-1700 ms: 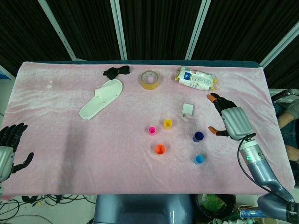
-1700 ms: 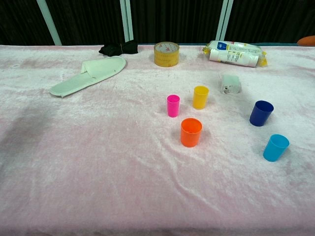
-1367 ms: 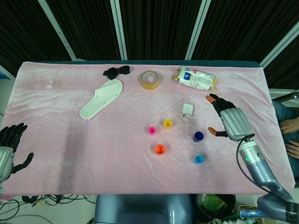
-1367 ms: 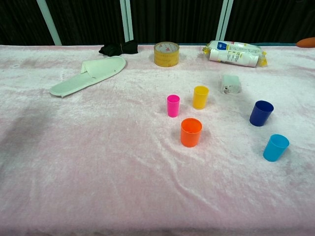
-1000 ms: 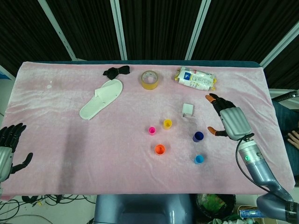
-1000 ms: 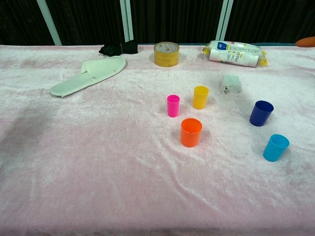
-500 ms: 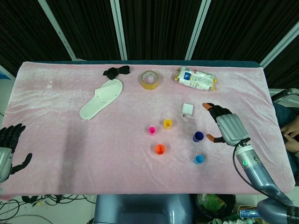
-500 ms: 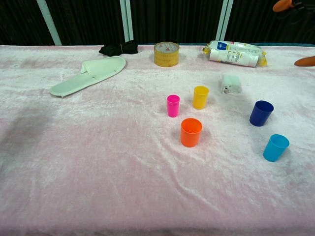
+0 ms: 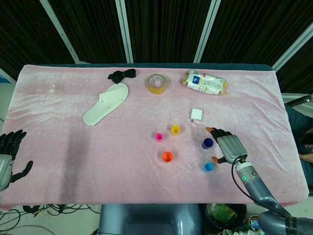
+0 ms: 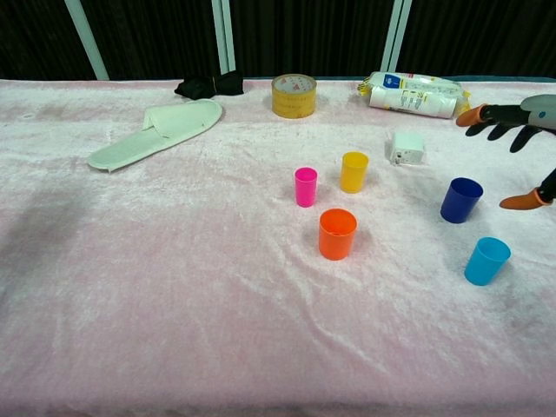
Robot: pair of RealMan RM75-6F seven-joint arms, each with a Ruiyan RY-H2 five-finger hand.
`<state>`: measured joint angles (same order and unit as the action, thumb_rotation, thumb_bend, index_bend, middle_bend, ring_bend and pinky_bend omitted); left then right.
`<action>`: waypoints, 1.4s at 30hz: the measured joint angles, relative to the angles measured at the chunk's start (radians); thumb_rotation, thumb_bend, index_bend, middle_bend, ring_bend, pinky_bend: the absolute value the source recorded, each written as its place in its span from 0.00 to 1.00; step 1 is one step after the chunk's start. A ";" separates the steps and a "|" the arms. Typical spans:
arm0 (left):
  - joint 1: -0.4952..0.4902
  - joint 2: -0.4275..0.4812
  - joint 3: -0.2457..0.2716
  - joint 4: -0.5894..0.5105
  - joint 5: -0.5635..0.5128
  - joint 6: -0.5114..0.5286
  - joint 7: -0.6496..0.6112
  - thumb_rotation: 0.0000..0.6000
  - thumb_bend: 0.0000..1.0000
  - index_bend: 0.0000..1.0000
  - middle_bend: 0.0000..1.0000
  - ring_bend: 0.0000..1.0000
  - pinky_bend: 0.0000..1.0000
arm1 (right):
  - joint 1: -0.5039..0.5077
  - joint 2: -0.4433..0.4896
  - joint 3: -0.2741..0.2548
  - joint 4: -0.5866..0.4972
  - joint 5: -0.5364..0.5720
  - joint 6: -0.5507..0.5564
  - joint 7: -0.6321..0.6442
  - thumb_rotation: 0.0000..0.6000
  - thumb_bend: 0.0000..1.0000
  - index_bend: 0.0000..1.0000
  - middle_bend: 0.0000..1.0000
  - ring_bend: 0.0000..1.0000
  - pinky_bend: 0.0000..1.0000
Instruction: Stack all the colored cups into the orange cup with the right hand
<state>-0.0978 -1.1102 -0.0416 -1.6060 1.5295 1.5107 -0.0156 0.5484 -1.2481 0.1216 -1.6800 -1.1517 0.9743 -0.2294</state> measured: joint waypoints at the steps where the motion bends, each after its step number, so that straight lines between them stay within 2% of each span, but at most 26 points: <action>1: -0.001 0.000 0.000 -0.001 -0.001 -0.001 0.002 1.00 0.34 0.04 0.04 0.00 0.01 | 0.002 -0.016 -0.001 0.019 0.003 -0.001 -0.001 1.00 0.13 0.11 0.14 0.15 0.22; 10: -0.001 0.000 -0.002 0.001 -0.006 -0.003 0.008 1.00 0.34 0.04 0.04 0.00 0.01 | 0.024 -0.125 0.005 0.155 0.015 -0.021 0.024 1.00 0.14 0.21 0.23 0.17 0.22; 19: -0.002 -0.001 -0.006 0.002 -0.015 -0.006 0.011 1.00 0.34 0.04 0.04 0.00 0.01 | 0.049 -0.187 0.014 0.258 0.011 -0.045 0.041 1.00 0.18 0.28 0.30 0.18 0.22; 29: -0.003 -0.002 -0.007 0.001 -0.018 -0.011 0.016 1.00 0.34 0.04 0.04 0.00 0.01 | 0.050 -0.217 0.013 0.319 0.015 -0.061 0.068 1.00 0.22 0.35 0.39 0.20 0.22; 42: -0.004 0.000 -0.009 0.000 -0.024 -0.014 0.013 1.00 0.34 0.05 0.04 0.00 0.01 | 0.054 -0.248 0.027 0.359 -0.020 -0.047 0.116 1.00 0.27 0.51 0.51 0.27 0.22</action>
<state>-0.1023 -1.1098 -0.0507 -1.6060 1.5059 1.4963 -0.0023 0.6023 -1.4958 0.1489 -1.3207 -1.1715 0.9269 -0.1135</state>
